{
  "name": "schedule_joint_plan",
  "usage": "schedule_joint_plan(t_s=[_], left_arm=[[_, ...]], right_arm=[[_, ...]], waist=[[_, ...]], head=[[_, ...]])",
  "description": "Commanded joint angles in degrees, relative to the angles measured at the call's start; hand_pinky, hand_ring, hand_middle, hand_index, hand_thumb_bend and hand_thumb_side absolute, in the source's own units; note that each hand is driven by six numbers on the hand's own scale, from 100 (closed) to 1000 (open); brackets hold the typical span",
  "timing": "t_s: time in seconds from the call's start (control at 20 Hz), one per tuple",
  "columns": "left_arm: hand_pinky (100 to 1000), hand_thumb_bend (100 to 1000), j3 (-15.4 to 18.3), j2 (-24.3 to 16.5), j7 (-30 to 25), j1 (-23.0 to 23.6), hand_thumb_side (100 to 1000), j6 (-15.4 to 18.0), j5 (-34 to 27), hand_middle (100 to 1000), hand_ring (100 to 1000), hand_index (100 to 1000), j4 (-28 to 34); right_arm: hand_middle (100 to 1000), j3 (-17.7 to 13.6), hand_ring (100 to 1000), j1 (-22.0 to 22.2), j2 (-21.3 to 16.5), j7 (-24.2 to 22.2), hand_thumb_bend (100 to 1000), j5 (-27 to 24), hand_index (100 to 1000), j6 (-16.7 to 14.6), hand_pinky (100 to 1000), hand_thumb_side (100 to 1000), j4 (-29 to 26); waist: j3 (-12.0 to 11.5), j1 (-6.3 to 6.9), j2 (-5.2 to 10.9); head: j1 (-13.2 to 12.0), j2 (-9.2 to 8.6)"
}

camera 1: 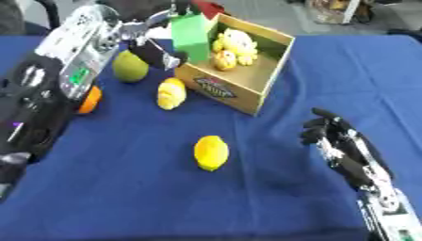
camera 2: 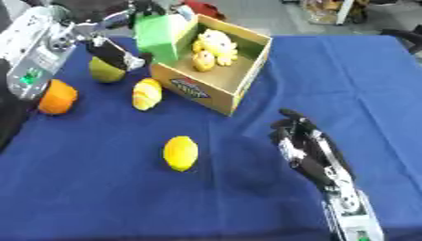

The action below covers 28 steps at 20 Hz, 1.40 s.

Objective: Pick up objects on the table and place them in the box.

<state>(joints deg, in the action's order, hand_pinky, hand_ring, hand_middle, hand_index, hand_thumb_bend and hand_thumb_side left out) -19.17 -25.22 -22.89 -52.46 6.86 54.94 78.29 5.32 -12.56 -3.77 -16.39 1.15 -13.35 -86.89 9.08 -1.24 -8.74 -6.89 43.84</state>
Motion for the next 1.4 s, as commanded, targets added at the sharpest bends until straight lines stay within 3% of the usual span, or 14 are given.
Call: schedule_joint_plan(t_s=[0.05,0.2,0.3,0.6,0.75,0.95,1.05,1.1,1.4], left_arm=[[696,288,0.9,5.0,3.7,-3.3,210,2.3,3.9,513,529,761,-6.8],[717,315,2.1,9.7,8.1,-4.9,217,4.6,10.5,540,552,782,-13.1],[737,369,2.9,12.0,9.9,-5.4,240,5.9,14.8,606,602,826,-17.1],[803,441,5.3,14.5,9.7,-5.6,286,5.8,23.8,790,729,940,-23.0],[810,404,6.2,13.9,10.3,-5.7,424,5.4,24.3,819,743,957,-22.4],[807,353,7.0,11.7,10.8,-6.3,382,4.9,21.1,814,737,952,-18.6],[793,333,7.3,9.8,10.3,-6.7,236,4.8,18.3,772,707,922,-15.7],[789,320,7.5,8.3,9.9,-6.7,220,4.6,16.6,756,696,908,-14.0],[791,338,9.2,-3.7,0.6,-4.7,251,4.2,6.9,759,701,910,-7.1]], right_arm=[[664,0.6,652,-0.7,0.2,-0.7,100,-0.2,889,-0.2,636,410,-0.6],[664,1.1,652,-0.7,0.7,-1.2,100,-0.4,890,-0.2,636,409,-0.5],[663,1.3,652,-0.7,0.9,-1.4,100,-0.4,890,-0.2,636,409,-0.4],[663,1.5,652,-0.8,1.0,-1.7,100,-0.6,890,-0.3,636,409,-0.3],[663,1.4,652,-0.9,0.9,-1.6,100,-0.5,889,-0.3,636,410,-0.3],[663,1.2,652,-0.8,0.7,-1.5,100,-0.4,890,-0.3,636,409,-0.3],[663,0.9,652,-0.8,0.5,-1.3,100,-0.4,889,-0.3,636,408,-0.3],[663,0.8,652,-0.8,0.4,-1.2,100,-0.3,890,-0.3,636,407,-0.3],[663,-0.1,652,-0.6,-0.4,-0.3,100,0.0,890,-0.3,636,408,-0.2]], waist=[[0.7,-0.7,1.19],[2.3,-1.2,0.99],[3.1,-1.43,0.86],[3.8,-1.55,0.69],[3.6,-1.38,0.65],[3.0,-1.19,0.72],[2.5,-1.11,0.79],[2.2,-1.05,0.82],[0.4,-0.46,1.06]], head=[[-0.9,0.28],[-2.1,0.27],[-2.7,0.23],[-3.2,0.05],[-3.0,-0.15],[-2.5,-0.2],[-2.2,-0.17],[-1.9,-0.18],[-0.2,-0.03]])
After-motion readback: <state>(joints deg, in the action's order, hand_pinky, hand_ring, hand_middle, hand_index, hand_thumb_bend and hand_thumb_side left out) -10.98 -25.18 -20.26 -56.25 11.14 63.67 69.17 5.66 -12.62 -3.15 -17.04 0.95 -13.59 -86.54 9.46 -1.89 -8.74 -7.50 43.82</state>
